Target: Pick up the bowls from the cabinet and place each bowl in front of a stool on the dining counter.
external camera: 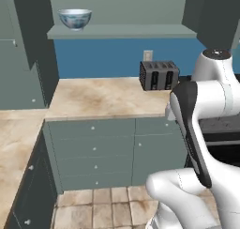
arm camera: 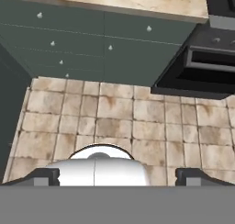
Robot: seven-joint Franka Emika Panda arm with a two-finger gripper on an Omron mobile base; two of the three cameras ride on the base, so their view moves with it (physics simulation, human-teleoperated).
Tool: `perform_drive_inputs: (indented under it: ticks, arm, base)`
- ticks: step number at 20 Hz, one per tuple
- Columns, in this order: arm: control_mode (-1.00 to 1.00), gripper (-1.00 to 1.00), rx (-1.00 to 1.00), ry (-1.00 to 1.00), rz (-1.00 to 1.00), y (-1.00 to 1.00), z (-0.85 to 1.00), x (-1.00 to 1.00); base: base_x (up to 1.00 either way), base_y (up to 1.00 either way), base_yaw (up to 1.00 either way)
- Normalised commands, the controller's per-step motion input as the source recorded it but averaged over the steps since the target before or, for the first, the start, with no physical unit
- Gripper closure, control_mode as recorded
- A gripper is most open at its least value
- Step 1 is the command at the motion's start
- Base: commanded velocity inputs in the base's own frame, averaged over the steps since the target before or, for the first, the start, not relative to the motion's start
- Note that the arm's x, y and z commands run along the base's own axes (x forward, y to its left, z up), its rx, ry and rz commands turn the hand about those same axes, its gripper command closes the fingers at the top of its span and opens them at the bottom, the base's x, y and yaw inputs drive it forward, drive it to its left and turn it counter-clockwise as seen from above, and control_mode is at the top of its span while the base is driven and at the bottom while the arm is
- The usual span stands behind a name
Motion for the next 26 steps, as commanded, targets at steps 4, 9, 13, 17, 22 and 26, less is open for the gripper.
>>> perform_drive_inputs:
  ticks: [4, 9, 13, 17, 22, 26]
  arm:
    - [1.0, -1.0, 0.0, 0.0, 0.0, 0.0, 0.0, 0.0]
    - [1.0, -1.0, 0.0, 0.0, 0.0, 0.0, 0.0, 0.0]
    - [1.0, -1.0, 0.0, 0.0, 0.0, 0.0, 0.0, 0.0]
    - [1.0, -1.0, 0.0, 0.0, 0.0, 0.0, 0.0, 0.0]
    - [1.0, -1.0, 0.0, 0.0, 0.0, 0.0, 0.0, 0.0]
    - [1.0, -1.0, 0.0, 0.0, 0.0, 0.0, 0.0, 0.0]
  base:
    - [0.89, 0.04, 0.26]
    - [0.7, 0.22, 0.24]
    - [0.32, 0.55, 0.11]
    - [0.24, 0.69, 0.0]
    - [0.62, 0.39, 0.05]
    - [0.78, -0.01, 0.14]
